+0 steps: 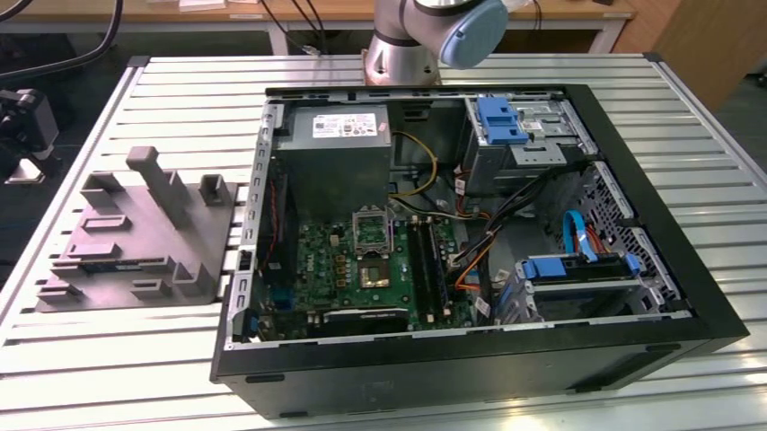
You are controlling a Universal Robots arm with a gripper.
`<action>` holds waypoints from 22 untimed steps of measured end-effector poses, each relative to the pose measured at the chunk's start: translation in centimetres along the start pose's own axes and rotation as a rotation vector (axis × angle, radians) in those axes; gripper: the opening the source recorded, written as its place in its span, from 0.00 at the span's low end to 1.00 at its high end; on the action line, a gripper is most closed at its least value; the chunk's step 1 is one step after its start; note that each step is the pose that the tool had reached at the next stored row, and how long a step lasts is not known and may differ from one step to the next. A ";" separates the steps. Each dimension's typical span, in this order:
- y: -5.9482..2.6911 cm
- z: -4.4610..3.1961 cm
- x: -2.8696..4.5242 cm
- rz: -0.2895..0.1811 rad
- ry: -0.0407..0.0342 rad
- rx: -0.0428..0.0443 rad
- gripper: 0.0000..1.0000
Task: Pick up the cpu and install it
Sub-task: 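Pick up the cpu and move it towards the insertion slot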
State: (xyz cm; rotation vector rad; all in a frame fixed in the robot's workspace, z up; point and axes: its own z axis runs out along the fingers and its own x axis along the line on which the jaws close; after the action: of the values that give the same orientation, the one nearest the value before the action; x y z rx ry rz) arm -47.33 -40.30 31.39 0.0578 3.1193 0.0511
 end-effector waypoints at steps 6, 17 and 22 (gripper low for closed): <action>0.00 -0.05 0.00 0.000 0.0003 0.0002 0.47; 0.05 -1.64 -0.03 0.002 0.0002 0.0038 0.47; 0.09 -2.88 -0.06 0.002 0.0003 0.0043 0.47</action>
State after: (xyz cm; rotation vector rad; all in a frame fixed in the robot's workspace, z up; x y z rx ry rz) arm -47.34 -40.30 34.27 0.0612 3.1198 0.0445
